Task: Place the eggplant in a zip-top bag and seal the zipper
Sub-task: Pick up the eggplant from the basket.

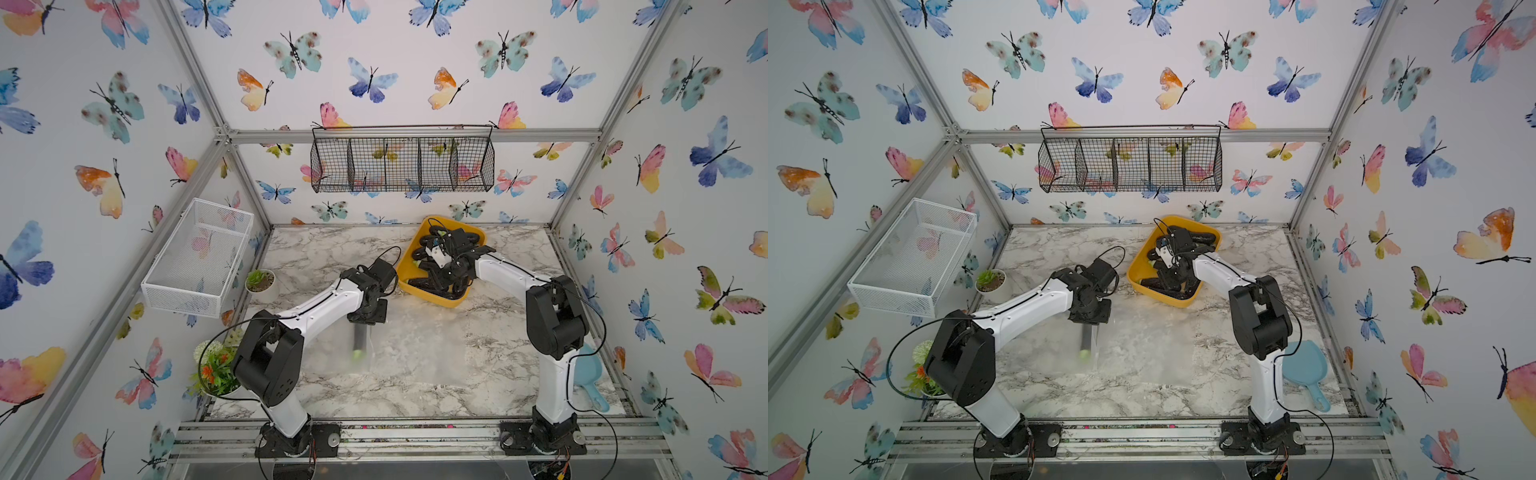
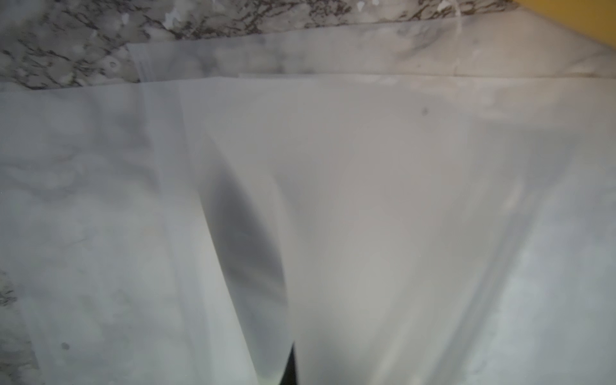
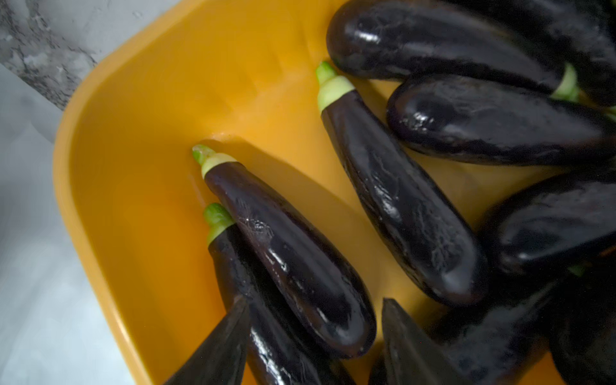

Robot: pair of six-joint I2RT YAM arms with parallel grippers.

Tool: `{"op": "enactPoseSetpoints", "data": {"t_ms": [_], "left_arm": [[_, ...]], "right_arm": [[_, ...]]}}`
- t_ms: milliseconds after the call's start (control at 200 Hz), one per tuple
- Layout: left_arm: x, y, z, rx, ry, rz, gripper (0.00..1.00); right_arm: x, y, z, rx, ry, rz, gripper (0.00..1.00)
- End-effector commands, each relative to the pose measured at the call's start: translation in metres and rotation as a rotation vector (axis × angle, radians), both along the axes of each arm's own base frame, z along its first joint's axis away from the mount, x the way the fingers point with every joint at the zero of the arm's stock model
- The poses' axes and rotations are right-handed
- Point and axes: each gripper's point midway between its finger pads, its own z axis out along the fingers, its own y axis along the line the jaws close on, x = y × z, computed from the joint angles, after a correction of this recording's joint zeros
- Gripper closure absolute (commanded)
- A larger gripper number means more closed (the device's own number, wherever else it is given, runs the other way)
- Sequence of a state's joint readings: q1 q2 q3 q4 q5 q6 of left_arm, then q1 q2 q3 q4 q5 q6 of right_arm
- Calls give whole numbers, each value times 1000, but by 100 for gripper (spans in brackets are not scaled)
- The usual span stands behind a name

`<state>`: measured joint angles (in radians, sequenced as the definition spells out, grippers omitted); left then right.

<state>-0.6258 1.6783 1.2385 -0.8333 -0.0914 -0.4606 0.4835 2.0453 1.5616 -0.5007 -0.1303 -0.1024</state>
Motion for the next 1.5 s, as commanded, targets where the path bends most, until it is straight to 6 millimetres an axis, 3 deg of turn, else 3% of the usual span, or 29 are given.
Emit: {"op": "enactPoseSetpoints", "data": {"t_ms": [0,300,430,496,656,936,1091,1171,1231,1346,1497], "left_arm": [[-4,-17,-4,-115,20,-11,98],[2,-14,16,-184,-16,-1,98],[3,-17,19,-200,-19,-13,99],[4,-18,19,-207,-19,-14,99],[5,-17,18,-208,-16,-17,99],[8,-22,12,-239,-3,2,98],[11,-20,7,-229,0,30,94],[11,-21,5,-238,-4,38,92],[11,-22,5,-250,-8,45,92],[11,-21,2,-255,-14,63,92],[9,-25,-6,-255,-19,58,92]], "right_arm": [[-11,-8,-26,-53,54,47,36],[-3,-17,-56,-132,34,57,35],[2,-9,-58,-118,-7,71,37],[7,-7,-56,-111,-24,53,43],[12,-3,-40,-75,-79,48,59],[5,2,23,57,-186,27,67],[-5,0,48,121,-169,-45,68],[-17,0,61,208,-124,-122,68],[-37,2,65,277,-33,-160,70],[-93,2,58,322,164,-221,74],[-176,17,56,304,323,-181,76]]}}
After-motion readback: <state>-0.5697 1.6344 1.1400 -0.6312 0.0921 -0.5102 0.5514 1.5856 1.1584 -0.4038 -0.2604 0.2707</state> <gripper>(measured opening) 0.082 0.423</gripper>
